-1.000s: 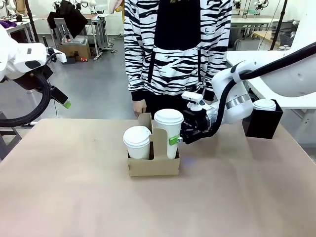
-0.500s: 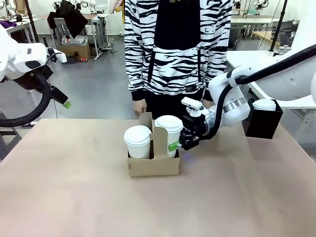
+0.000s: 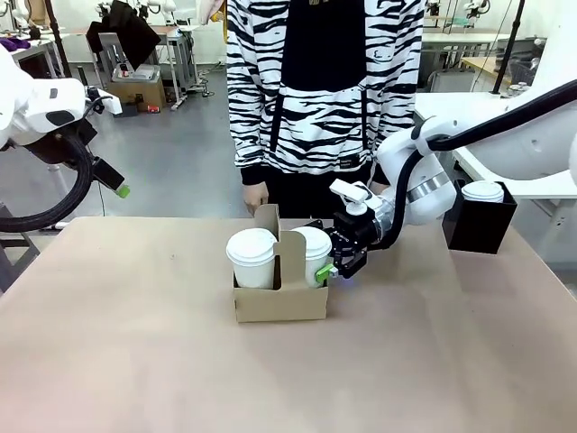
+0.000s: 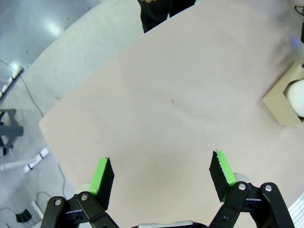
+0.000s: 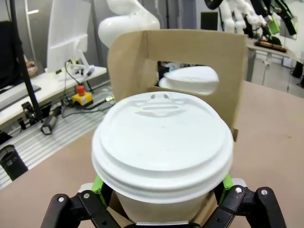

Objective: Pour a drink into a cup and package it in a carrier.
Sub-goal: Insert the held 600 ml Paper Cup into the Cup Carrier.

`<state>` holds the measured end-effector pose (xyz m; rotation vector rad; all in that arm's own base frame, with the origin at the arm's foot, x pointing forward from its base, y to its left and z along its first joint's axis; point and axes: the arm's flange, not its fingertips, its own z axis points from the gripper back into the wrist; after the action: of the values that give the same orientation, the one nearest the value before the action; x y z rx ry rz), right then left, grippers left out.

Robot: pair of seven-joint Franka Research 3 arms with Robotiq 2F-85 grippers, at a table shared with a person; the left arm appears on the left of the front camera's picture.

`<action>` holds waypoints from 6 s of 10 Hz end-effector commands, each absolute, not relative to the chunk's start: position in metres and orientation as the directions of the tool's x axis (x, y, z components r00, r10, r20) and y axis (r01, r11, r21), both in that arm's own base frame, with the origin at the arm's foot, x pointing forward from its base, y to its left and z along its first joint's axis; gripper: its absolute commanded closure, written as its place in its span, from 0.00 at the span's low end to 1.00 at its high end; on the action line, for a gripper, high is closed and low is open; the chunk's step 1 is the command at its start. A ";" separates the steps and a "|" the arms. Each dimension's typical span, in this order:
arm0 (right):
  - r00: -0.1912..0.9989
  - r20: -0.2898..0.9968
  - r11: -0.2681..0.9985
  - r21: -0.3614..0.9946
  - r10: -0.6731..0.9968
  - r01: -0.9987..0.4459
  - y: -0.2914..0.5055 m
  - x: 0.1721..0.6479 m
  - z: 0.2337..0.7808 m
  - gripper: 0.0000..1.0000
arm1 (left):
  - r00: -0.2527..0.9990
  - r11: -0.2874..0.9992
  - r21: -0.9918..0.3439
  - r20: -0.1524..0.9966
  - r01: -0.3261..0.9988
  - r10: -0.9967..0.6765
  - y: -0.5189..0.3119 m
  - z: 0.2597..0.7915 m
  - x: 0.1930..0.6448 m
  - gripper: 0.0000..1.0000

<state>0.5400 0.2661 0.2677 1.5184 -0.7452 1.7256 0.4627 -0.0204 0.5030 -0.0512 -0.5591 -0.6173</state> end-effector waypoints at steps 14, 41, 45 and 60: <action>0.431 0.675 0.501 0.104 0.599 -0.859 0.028 0.473 0.432 0.00 | 0.682 0.822 0.118 0.501 0.557 -0.533 -0.020 0.507 0.464 0.00; 0.553 0.602 0.652 0.070 0.576 -0.755 0.013 0.438 0.438 0.00 | 0.682 0.822 0.118 0.501 0.557 -0.533 -0.020 0.507 0.464 0.00; 0.553 0.602 0.652 0.070 0.576 -0.755 0.013 0.438 0.438 0.00 | 0.682 0.822 0.118 0.501 0.557 -0.533 -0.020 0.507 0.464 0.00; 0.553 0.602 0.652 0.070 0.576 -0.755 0.013 0.438 0.438 0.00 | 0.682 0.822 0.118 0.501 0.557 -0.533 -0.020 0.507 0.464 0.00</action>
<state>0.4380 0.0156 0.4359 0.3434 -0.5771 0.7758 0.4631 -0.0209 0.5042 -0.0530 -0.5579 -0.6184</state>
